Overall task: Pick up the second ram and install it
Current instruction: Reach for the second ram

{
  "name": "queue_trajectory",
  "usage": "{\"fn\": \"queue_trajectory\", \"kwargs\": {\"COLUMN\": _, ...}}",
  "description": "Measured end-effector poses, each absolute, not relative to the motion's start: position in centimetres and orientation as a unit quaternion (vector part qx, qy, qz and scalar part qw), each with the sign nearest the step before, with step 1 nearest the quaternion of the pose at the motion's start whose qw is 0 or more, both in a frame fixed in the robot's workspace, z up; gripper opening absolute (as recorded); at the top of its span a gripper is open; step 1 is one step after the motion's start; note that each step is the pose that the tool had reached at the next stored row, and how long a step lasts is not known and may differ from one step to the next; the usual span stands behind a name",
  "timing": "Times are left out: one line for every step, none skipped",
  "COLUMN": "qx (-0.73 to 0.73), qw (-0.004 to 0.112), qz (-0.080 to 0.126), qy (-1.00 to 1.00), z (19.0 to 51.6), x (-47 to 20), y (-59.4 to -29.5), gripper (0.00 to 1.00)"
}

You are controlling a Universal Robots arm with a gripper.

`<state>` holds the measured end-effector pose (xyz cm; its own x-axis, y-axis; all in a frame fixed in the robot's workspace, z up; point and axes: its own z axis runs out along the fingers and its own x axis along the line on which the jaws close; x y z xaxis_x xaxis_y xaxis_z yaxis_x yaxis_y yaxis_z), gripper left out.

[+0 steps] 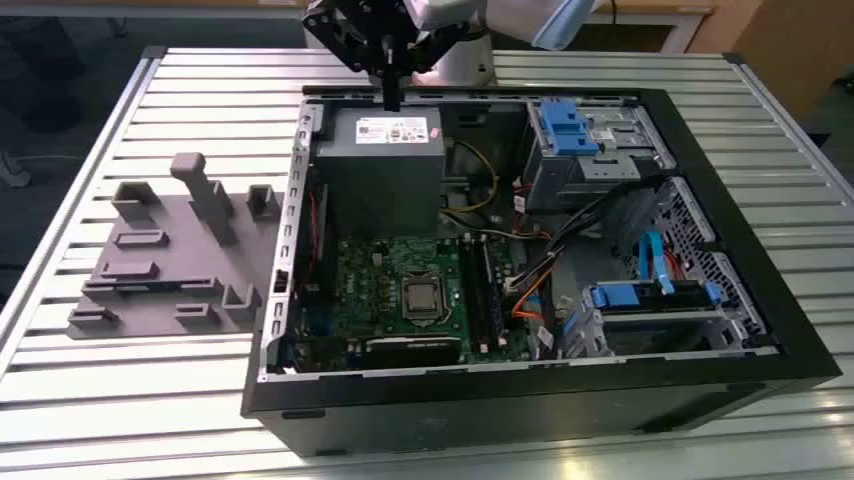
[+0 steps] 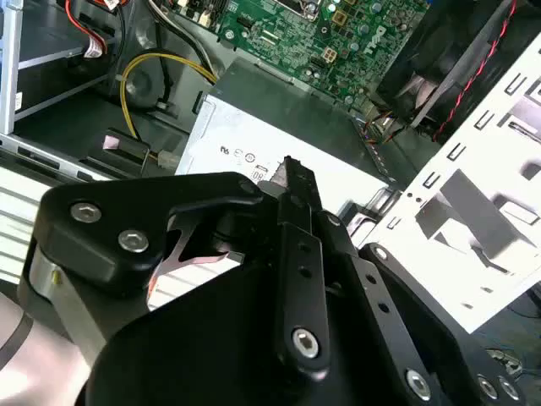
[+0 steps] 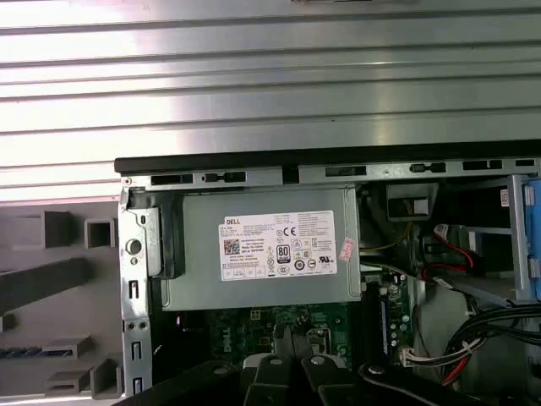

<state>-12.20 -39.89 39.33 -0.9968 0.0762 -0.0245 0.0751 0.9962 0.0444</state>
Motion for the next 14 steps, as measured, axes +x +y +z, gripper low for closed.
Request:
{"fn": "queue_trajectory", "kwargs": {"qx": 0.038, "qw": 0.013, "qz": 0.022, "qy": 0.999, "z": 39.33, "x": -12.20, "y": -39.89, "gripper": 0.11}}
{"fn": "queue_trajectory", "kwargs": {"qx": 0.038, "qw": 0.013, "qz": 0.022, "qy": 0.999, "z": 39.33, "x": -12.20, "y": -39.89, "gripper": 0.11}}
{"fn": "queue_trajectory", "kwargs": {"qx": 0.038, "qw": 0.013, "qz": 0.022, "qy": 0.999, "z": 39.33, "x": -12.20, "y": -39.89, "gripper": 0.11}}
{"fn": "queue_trajectory", "kwargs": {"qx": 0.038, "qw": 0.013, "qz": 0.022, "qy": 0.999, "z": 39.33, "x": -12.21, "y": -39.89, "gripper": 0.11}}
{"fn": "queue_trajectory", "kwargs": {"qx": 0.038, "qw": 0.013, "qz": 0.022, "qy": 0.999, "z": 39.33, "x": -12.22, "y": -39.89, "gripper": 0.11}}
{"fn": "queue_trajectory", "kwargs": {"qx": 0.038, "qw": 0.013, "qz": 0.022, "qy": 0.999, "z": 39.34, "x": -12.25, "y": -39.89, "gripper": 0.11}}
{"fn": "queue_trajectory", "kwargs": {"qx": 0.038, "qw": 0.013, "qz": 0.022, "qy": 0.999, "z": 39.33, "x": -12.29, "y": -39.89, "gripper": 0.11}}
{"fn": "queue_trajectory", "kwargs": {"qx": 0.038, "qw": 0.013, "qz": 0.022, "qy": 0.999, "z": 39.33, "x": -12.32, "y": -39.89, "gripper": 0.11}}
{"fn": "queue_trajectory", "kwargs": {"qx": 0.038, "qw": 0.013, "qz": 0.022, "qy": 0.999, "z": 39.33, "x": -12.37, "y": -39.89, "gripper": 0.11}}
{"fn": "queue_trajectory", "kwargs": {"qx": 0.038, "qw": 0.013, "qz": 0.022, "qy": 0.999, "z": 39.33, "x": -12.42, "y": -39.89, "gripper": 0.11}}
{"fn": "queue_trajectory", "kwargs": {"qx": 0.038, "qw": 0.013, "qz": 0.022, "qy": 0.999, "z": 39.33, "x": -12.48, "y": -39.89, "gripper": 0.11}}
{"fn": "queue_trajectory", "kwargs": {"qx": 0.038, "qw": 0.013, "qz": 0.022, "qy": 0.999, "z": 39.33, "x": -12.53, "y": -39.89, "gripper": 0.11}}
{"fn": "queue_trajectory", "kwargs": {"qx": 0.038, "qw": 0.013, "qz": 0.022, "qy": 0.999, "z": 39.33, "x": -12.61, "y": -39.90, "gripper": 0.11}}
{"fn": "queue_trajectory", "kwargs": {"qx": 0.038, "qw": 0.013, "qz": 0.022, "qy": 0.999, "z": 39.33, "x": -12.70, "y": -39.90, "gripper": 0.11}}
